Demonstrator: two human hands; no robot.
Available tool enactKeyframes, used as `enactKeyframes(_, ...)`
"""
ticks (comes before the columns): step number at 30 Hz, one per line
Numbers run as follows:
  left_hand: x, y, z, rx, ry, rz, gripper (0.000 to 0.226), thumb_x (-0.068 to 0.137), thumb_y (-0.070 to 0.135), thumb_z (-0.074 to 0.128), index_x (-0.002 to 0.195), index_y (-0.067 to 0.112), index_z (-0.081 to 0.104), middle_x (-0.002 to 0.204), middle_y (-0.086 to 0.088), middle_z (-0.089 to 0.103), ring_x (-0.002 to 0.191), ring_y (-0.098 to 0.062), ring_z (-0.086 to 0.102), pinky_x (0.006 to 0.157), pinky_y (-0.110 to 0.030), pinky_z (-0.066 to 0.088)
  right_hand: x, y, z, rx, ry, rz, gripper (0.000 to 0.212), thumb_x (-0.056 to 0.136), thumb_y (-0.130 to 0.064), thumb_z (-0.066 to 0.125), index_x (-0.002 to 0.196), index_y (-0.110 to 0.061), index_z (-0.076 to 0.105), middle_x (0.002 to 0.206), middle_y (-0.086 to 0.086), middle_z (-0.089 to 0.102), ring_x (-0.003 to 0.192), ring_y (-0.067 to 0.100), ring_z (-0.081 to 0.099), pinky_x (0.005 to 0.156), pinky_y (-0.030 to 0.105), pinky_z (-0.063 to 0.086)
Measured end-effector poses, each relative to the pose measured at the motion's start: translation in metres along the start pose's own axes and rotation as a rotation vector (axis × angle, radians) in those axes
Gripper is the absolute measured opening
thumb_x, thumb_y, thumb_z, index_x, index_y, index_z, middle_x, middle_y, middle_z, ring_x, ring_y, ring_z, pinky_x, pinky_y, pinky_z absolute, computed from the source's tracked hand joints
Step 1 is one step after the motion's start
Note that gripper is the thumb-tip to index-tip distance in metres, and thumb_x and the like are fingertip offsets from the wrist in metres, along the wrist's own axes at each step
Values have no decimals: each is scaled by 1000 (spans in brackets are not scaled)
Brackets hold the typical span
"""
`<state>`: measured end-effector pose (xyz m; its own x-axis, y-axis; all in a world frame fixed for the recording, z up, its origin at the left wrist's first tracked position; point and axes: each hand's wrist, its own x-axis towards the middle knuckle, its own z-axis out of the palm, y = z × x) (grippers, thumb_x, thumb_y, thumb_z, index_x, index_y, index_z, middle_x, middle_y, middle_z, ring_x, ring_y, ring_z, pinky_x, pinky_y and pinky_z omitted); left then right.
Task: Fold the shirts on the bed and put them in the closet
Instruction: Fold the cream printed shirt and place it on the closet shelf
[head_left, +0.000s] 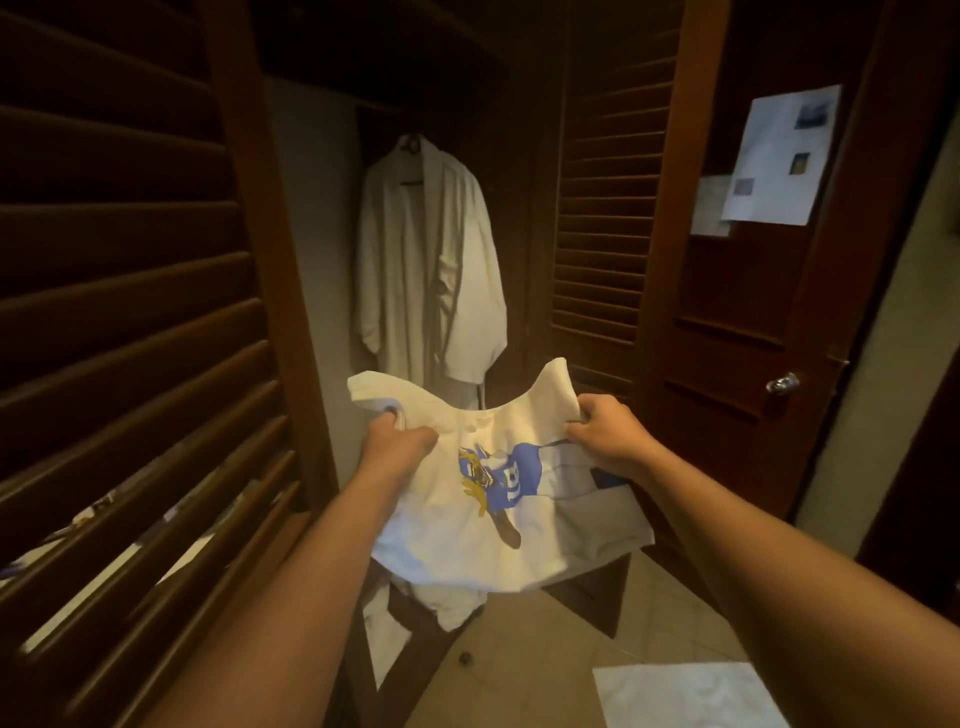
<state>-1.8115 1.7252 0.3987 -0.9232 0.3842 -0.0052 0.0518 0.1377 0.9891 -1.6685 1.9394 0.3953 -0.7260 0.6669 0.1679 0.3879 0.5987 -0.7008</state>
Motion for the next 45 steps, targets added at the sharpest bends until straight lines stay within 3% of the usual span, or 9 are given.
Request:
enactKeyframes(5, 65, -7, 18, -7, 38, -14, 19, 86, -5, 64, 93, 13, 62, 84, 0, 66, 70, -10, 60, 56, -20, 45, 76, 7, 19, 1, -27, -18, 32, 96, -16, 62, 128, -12, 64, 112, 3, 68, 95, 20, 65, 81, 37, 59)
enactKeyframes(12, 136, -28, 25, -8, 116, -77, 32, 85, 2, 67, 116, 7, 63, 109, -9, 71, 94, -26, 70, 72, -29, 52, 167, 6, 58, -53, -99, -76, 20, 95, -13, 60, 112, -8, 68, 98, 9, 69, 85, 24, 65, 77, 43, 55)
enactKeyframes(16, 168, -50, 29, 6, 169, -120, 29, 88, 2, 66, 116, 9, 62, 104, -5, 70, 80, -12, 66, 57, -22, 47, 212, 27, 91, -27, -164, -89, 18, 93, -13, 62, 110, -11, 69, 98, 9, 70, 86, 26, 66, 76, 41, 54)
enactKeyframes(20, 198, -74, 42, 7, 232, -161, 25, 90, 2, 65, 113, 10, 64, 93, 2, 70, 77, -8, 65, 55, -20, 45, 258, 48, 114, -61, -266, -107, 6, 91, -10, 63, 92, -13, 69, 85, 8, 66, 74, 22, 60, 58, 29, 43)
enactKeyframes(24, 215, -92, 57, -17, 304, -220, 23, 90, 2, 65, 113, 8, 65, 103, -6, 73, 81, -14, 67, 64, -21, 49, 303, 56, 135, -81, -356, -155, 5, 90, -10, 63, 88, -11, 68, 84, 10, 66, 77, 25, 61, 64, 30, 42)
enactKeyframes(28, 225, -108, 62, -24, 377, -286, 37, 91, 6, 66, 127, 5, 61, 115, -10, 72, 101, -27, 69, 86, -33, 54, 331, 58, 165, -99, -473, -232, 7, 89, -8, 63, 88, -5, 69, 85, 12, 67, 77, 26, 60, 62, 33, 41)
enactKeyframes(32, 230, -126, 55, -37, 470, -341, 42, 92, 7, 66, 134, 5, 58, 123, -12, 69, 109, -30, 67, 92, -36, 53, 344, 51, 201, -94, -574, -316, 6, 89, -7, 63, 85, -8, 67, 77, 7, 63, 76, 26, 58, 59, 30, 37)
enactKeyframes(37, 236, -147, 37, -18, 582, -405, 47, 92, 8, 68, 137, 3, 54, 128, -10, 65, 116, -31, 63, 101, -38, 50, 354, 34, 248, -125, -697, -401, 22, 91, -7, 61, 72, -17, 59, 66, -4, 54, 64, 17, 50, 52, 24, 34)
enactKeyframes(45, 262, -190, 20, -54, 758, -501, 50, 89, 9, 70, 137, 5, 57, 131, -12, 65, 119, -32, 62, 106, -48, 49, 385, 28, 324, -69, -806, -428, 7, 93, -11, 60, 89, -10, 65, 80, 8, 62, 79, 28, 57, 67, 31, 38)
